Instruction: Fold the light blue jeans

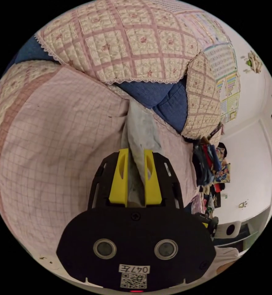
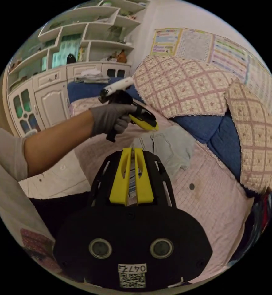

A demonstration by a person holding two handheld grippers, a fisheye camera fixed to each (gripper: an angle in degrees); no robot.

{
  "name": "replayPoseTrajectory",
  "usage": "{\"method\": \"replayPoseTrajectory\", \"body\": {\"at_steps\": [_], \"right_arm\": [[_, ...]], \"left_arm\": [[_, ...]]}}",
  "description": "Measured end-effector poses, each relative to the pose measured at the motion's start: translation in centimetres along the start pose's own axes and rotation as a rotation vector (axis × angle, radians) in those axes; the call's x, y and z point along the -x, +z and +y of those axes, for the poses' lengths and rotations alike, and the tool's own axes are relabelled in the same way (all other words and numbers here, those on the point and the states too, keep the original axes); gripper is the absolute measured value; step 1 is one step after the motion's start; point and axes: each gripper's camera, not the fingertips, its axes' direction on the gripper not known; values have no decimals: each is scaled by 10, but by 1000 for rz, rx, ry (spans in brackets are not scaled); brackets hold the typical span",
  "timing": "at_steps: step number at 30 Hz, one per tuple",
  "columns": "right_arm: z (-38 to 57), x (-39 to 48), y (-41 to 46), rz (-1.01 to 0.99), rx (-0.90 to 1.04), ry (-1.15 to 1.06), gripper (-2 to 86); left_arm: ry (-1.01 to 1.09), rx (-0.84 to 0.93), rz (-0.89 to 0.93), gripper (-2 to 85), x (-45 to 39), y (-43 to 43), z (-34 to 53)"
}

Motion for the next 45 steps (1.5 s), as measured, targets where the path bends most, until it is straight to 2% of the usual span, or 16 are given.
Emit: {"method": "replayPoseTrajectory", "body": {"at_steps": [5, 10, 12, 16, 18, 21, 23, 25, 30, 33, 36, 42, 45], "right_arm": [[25, -21, -30, 4, -42, 28, 0], [49, -48, -60, 48, -79, 96, 0], [68, -64, -74, 67, -110, 182, -1], [139, -110, -99, 32, -149, 496, -5], [172, -127, -104, 16, -98, 625, -6], [216, -145, -118, -31, -60, 771, 2], [227, -145, -139, 39, -55, 741, 6], [224, -147, -147, 87, -27, 691, 6], [205, -151, -139, 232, 114, 576, -6], [198, -131, -137, 329, 98, 506, -7], [194, -101, -134, 389, 63, 426, -6], [199, -53, -115, 409, 120, 312, -6], [207, -36, -96, 458, 235, 271, -6]], "left_arm": [[-13, 12, 11, 84, -39, 29, -32], [37, 35, 91, 4, -109, 50, -54], [134, 3, 111, -2, -184, 57, -49], [360, 43, 139, 14, -334, 98, -28], [494, 93, 105, 75, -428, 141, -2], [584, 177, 136, 101, -512, 179, 48], [655, 227, 191, 100, -552, 186, 86], [754, 284, 162, 92, -587, 184, 127], [991, 220, -92, 44, -640, 123, 249], [1037, 129, -269, 11, -649, 84, 316], [1071, 72, -368, -5, -661, 57, 373], [1038, 124, -374, -8, -695, 34, 423], [1060, 163, -401, -8, -720, 29, 440]]}}
